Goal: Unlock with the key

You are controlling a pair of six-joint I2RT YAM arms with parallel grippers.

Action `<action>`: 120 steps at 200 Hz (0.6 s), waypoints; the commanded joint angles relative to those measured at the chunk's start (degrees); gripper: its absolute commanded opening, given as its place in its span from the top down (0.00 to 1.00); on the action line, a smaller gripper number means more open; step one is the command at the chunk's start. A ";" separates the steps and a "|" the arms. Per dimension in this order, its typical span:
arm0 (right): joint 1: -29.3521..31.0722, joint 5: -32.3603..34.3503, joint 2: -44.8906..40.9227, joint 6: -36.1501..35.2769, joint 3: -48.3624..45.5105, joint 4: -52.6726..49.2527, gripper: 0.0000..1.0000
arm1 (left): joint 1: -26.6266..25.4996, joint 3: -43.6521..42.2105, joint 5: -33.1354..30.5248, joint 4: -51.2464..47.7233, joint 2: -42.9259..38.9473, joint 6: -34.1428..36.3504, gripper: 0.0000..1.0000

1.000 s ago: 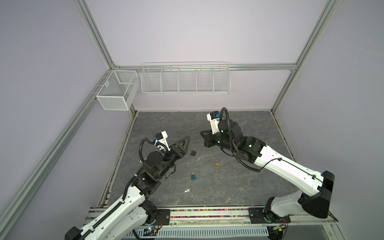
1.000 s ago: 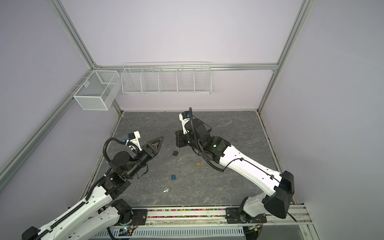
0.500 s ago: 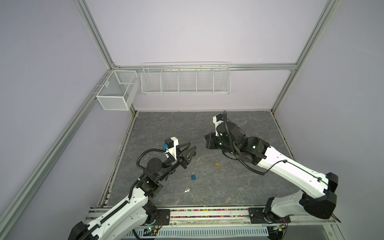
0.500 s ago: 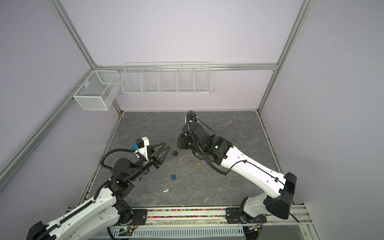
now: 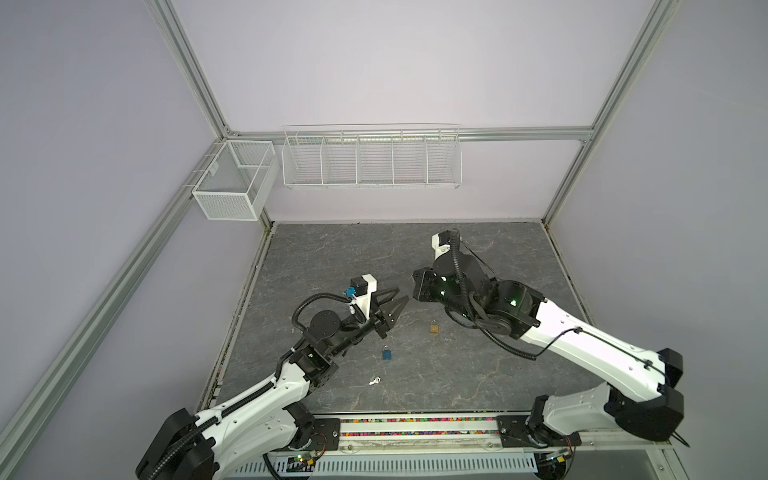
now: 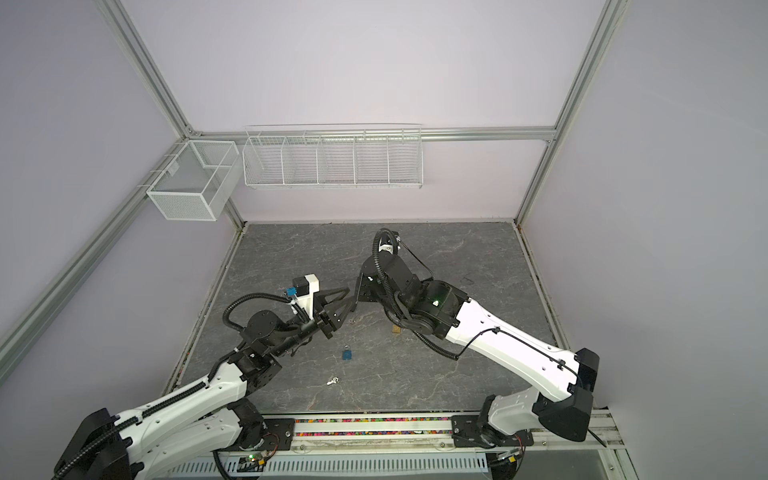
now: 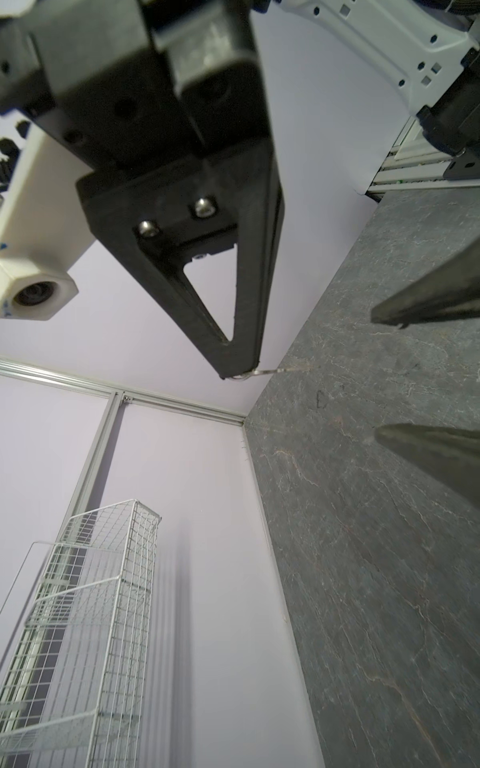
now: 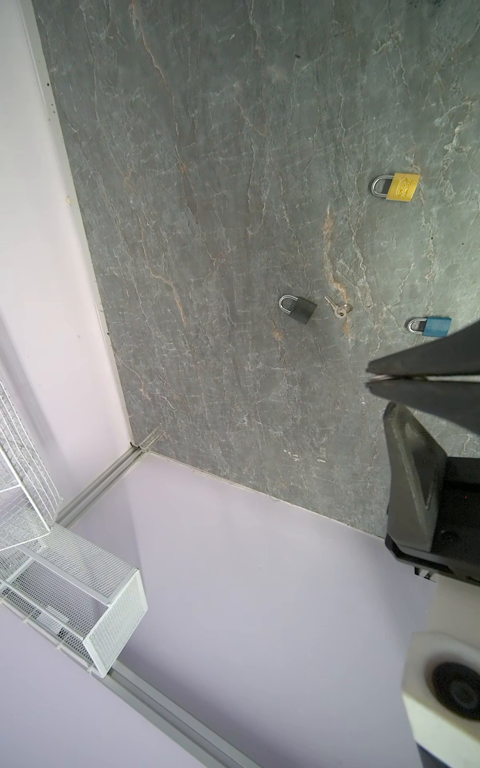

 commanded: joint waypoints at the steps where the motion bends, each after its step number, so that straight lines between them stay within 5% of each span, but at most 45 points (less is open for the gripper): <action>1: 0.59 2.28 0.11 0.93 0.34 0.25 0.93 | -1.07 2.76 -2.18 2.13 1.24 2.11 0.63; 120: 1.61 2.41 -0.77 -0.53 -1.03 2.48 0.93 | -2.47 5.14 -6.33 2.32 5.54 4.30 0.75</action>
